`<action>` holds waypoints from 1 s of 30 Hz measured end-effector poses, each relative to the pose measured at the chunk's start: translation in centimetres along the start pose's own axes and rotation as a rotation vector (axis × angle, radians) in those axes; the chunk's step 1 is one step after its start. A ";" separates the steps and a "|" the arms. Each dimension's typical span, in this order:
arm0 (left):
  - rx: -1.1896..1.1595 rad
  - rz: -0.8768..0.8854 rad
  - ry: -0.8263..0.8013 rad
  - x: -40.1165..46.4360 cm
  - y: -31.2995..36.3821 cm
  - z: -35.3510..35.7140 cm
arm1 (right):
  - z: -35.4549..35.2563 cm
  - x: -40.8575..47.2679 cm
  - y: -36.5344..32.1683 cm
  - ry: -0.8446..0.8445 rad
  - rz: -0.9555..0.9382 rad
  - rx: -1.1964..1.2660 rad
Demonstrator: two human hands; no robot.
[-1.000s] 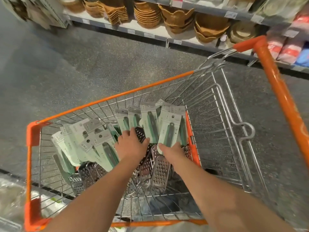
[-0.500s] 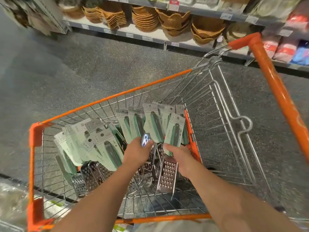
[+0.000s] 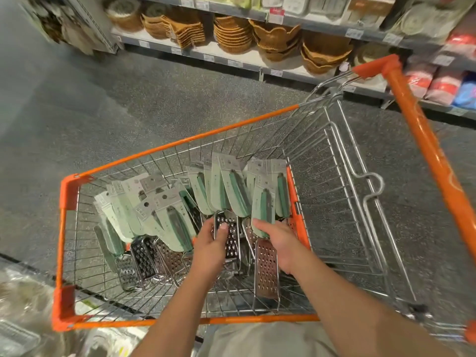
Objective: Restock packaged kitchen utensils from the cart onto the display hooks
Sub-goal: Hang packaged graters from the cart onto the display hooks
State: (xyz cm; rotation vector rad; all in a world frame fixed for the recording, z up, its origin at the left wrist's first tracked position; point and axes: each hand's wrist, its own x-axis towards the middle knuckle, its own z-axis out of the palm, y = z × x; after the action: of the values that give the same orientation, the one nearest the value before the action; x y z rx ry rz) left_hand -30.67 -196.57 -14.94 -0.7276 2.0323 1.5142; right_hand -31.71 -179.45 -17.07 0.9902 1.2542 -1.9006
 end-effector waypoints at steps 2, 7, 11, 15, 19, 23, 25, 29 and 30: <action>-0.051 -0.022 -0.013 0.2 -0.5 -0.3 | -0.3 0.1 0.1 -0.020 0.004 0.017; -0.202 -0.170 -0.114 0.1 0.3 -0.3 | 2.2 -1.5 -0.9 -0.029 -0.080 -0.035; -0.410 -0.287 -0.192 0.1 1.0 0.5 | 2.8 -0.5 -0.5 -0.012 -0.115 -0.082; -0.414 -0.248 -0.241 0.2 0.9 1.3 | 3.3 -0.2 -0.2 0.018 -0.169 -0.125; -0.472 -0.275 -0.271 0.5 1.0 1.4 | 3.3 -0.6 -0.4 -0.021 -0.136 -0.159; -0.543 -0.298 -0.291 0.3 1.1 1.2 | 2.4 -0.9 -0.7 0.000 -0.078 -0.156; -0.564 -0.311 -0.284 0.4 0.5 1.3 | 2.0 -0.5 -0.6 0.021 -0.067 -0.177; -0.591 -0.331 -0.242 -0.1 0.2 1.2 | 1.3 -0.2 -0.9 0.118 -0.071 -0.156; -0.566 -0.331 -0.246 -0.4 0.5 1.0 | 1.0 0.1 -0.9 0.141 -0.077 -0.139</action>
State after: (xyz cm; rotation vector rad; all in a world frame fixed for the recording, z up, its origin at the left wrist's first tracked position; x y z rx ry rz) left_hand -30.61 -195.41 -14.57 -0.9739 1.2325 1.8761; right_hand -32.72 -180.12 -16.47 1.0303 1.5035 -1.7990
